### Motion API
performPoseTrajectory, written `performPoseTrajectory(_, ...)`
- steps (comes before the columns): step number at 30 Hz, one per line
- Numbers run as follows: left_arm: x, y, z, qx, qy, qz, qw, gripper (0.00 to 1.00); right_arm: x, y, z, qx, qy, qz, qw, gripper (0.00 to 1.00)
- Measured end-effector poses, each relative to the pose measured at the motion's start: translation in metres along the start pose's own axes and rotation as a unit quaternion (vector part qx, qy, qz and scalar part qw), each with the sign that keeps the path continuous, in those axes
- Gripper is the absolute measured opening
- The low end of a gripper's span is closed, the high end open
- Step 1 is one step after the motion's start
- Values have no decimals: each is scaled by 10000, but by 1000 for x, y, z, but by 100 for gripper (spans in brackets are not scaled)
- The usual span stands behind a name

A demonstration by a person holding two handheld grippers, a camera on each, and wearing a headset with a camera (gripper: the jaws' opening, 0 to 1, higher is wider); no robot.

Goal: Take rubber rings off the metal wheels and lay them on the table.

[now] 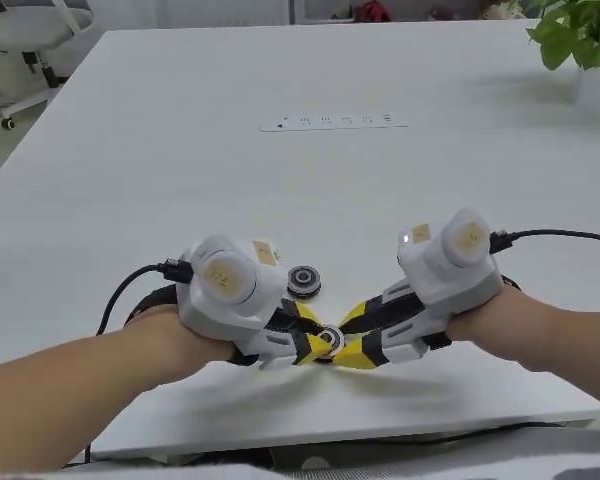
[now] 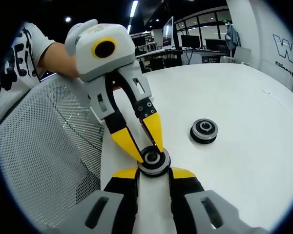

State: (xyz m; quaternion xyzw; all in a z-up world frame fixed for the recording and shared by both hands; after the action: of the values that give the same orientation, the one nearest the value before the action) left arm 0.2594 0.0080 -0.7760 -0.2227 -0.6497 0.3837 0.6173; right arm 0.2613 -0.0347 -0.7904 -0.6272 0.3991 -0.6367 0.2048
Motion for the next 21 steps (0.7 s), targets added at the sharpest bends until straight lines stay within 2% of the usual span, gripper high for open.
performPoseTrajectory(6, 0, 0, 0, 4, -6, 4, 10000, 13, 2, 1, 0, 24, -18, -12, 10000, 18)
performPoseTrajectory(12, 1, 1, 0, 23, -15, 17, 10000, 13, 5, 5, 2, -126, -40, -110, 9999, 6)
performPoseTrajectory(21, 1, 1, -1, 8, -21, 21, 10000, 13, 4, 5, 4, -169, -21, -106, 9998, 4)
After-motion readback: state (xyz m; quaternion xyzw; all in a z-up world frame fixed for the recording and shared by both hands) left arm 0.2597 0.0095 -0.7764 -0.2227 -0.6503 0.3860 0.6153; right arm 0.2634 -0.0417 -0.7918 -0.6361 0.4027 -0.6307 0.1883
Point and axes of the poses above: the centre of the closed fingertips' face, and the gripper's own axes: x roughly backward along the fingers, z roughly to its right, y roughly out of its underside, the point moved 3 cm from there along x, roughly backward along the fingers, and after that the axes turned 7 degrees about y, right-handed, at the moved point
